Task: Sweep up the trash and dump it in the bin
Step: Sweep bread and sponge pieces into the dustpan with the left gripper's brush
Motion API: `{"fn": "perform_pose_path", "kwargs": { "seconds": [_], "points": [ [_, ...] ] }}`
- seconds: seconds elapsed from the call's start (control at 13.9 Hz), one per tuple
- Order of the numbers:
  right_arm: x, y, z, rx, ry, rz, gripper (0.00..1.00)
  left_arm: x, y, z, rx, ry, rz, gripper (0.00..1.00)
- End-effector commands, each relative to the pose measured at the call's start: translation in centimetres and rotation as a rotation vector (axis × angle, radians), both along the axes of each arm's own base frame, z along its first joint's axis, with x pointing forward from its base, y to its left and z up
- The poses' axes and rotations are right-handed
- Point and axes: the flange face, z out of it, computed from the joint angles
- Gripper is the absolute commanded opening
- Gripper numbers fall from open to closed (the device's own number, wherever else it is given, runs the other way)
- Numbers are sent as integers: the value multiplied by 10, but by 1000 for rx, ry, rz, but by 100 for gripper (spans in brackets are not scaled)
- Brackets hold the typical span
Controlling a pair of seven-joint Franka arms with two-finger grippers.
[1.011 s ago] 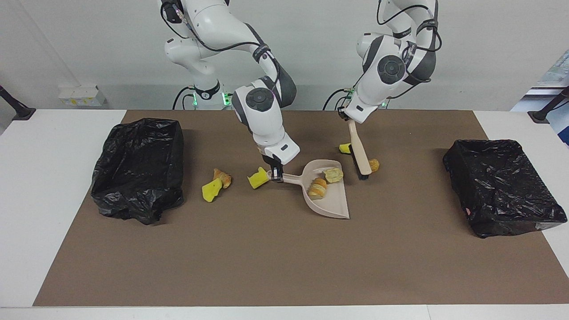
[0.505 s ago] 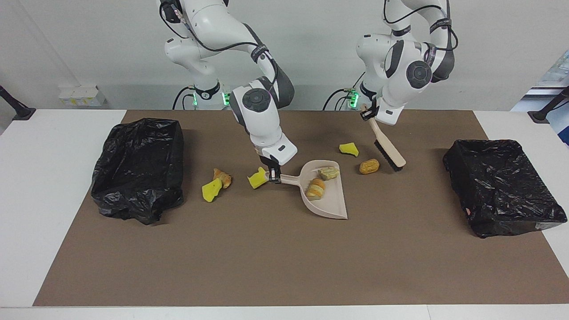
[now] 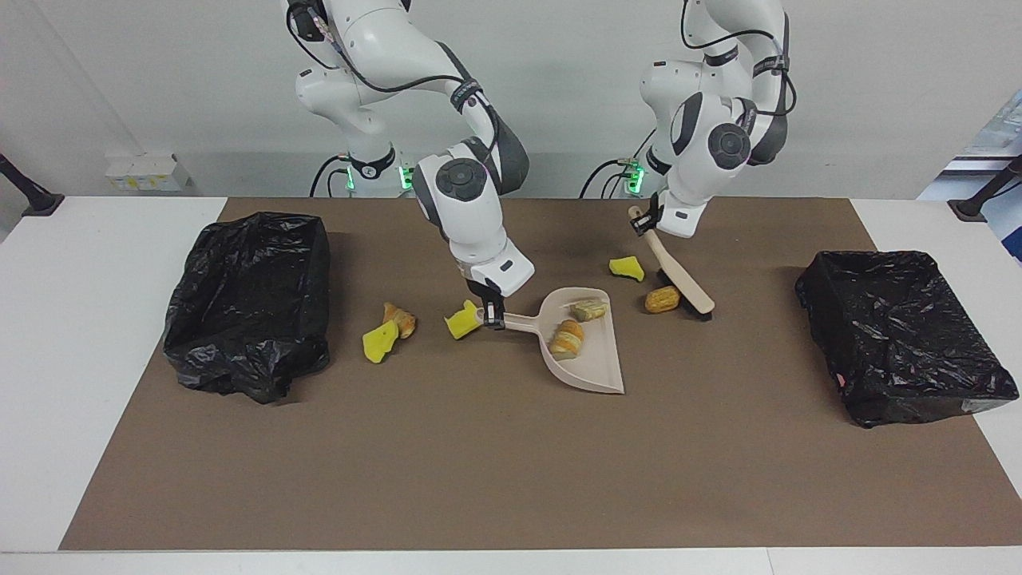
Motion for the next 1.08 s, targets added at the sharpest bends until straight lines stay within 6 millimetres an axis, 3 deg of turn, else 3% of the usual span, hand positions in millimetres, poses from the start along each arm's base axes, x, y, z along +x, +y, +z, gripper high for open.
{"fn": "perform_pose_path", "kwargs": {
  "seconds": [0.0,0.14,0.43,0.72,1.01],
  "points": [
    [-6,-1,4,8,2,25,0,12,-39,12,-69,-35,-134,0],
    [-6,-1,4,8,2,22,0,9,-51,16,-114,-57,-289,0],
    [-4,-9,1,2,11,27,0,-10,-82,33,-105,-29,-341,0],
    [-8,-38,12,3,-3,108,0,-32,-70,66,1,68,-172,0],
    [-37,-51,9,-10,17,200,0,-60,-61,69,129,92,-13,0]
  ]
}}
